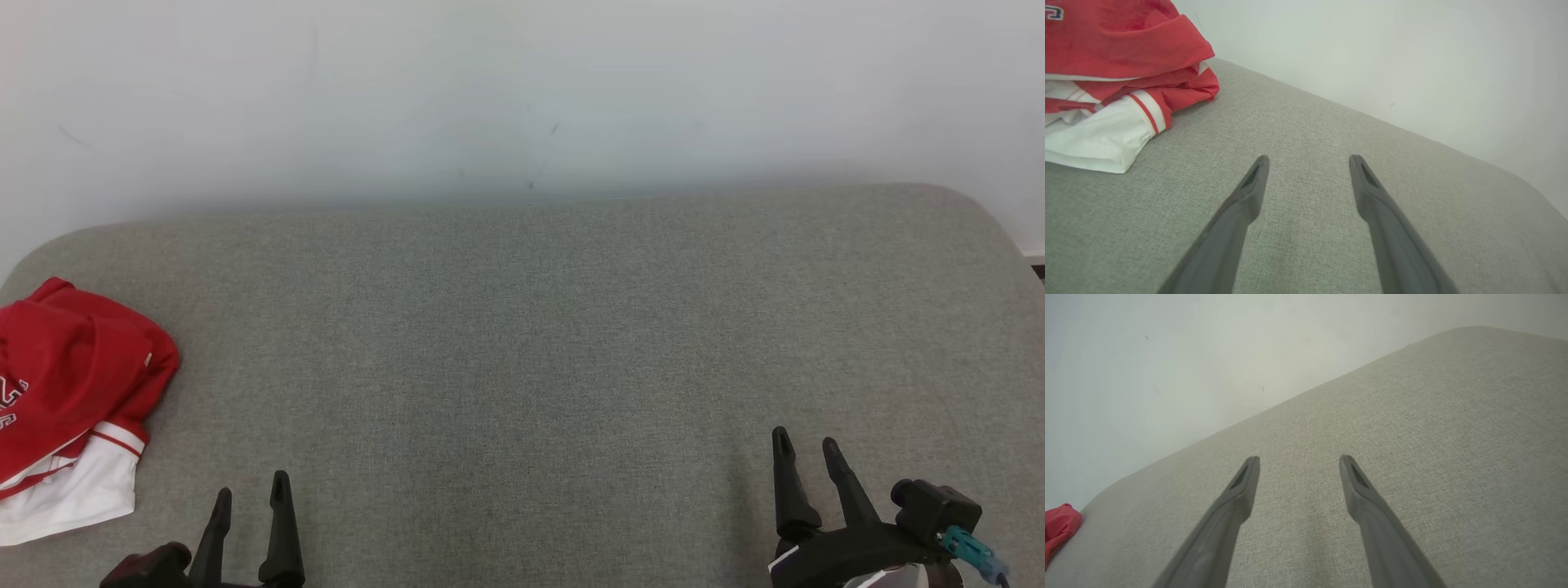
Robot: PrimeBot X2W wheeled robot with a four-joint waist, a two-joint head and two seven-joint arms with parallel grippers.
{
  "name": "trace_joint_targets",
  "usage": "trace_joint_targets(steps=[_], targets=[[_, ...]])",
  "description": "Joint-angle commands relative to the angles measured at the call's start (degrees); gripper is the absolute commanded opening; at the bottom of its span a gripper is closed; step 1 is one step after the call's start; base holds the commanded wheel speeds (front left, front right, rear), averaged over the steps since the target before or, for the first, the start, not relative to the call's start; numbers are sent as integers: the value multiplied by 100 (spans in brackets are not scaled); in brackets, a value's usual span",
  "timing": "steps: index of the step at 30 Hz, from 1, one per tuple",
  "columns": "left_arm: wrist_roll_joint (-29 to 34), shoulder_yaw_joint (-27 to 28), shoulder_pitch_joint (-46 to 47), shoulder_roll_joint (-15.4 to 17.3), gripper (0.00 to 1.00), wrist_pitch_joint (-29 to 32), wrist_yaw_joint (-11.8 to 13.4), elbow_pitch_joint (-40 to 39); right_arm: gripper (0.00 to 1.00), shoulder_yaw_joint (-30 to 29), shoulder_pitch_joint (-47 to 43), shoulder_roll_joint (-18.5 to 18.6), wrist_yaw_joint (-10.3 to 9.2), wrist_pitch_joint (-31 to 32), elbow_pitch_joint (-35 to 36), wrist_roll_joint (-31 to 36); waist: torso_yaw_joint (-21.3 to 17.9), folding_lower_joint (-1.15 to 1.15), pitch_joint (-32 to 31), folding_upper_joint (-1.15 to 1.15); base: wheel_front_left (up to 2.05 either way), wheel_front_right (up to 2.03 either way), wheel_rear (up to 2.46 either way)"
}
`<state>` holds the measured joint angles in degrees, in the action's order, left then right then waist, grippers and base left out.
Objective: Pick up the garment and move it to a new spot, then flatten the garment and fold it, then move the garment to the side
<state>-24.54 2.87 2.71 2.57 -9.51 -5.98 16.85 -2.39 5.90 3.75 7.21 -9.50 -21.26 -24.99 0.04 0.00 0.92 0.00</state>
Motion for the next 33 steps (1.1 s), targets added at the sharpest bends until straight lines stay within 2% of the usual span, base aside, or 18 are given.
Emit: trace_joint_targets(steps=[1,33], targets=[[133,0,2,34,100,-47,13,-36,100,11,97,-6,35,-46,24,140,0,0,3,0,0,0,0],[1757,-85,-22,43,100,-429,76,35,100,-4,108,-9,34,-429,-105,1839,13,0,80,0,0,0,0]])
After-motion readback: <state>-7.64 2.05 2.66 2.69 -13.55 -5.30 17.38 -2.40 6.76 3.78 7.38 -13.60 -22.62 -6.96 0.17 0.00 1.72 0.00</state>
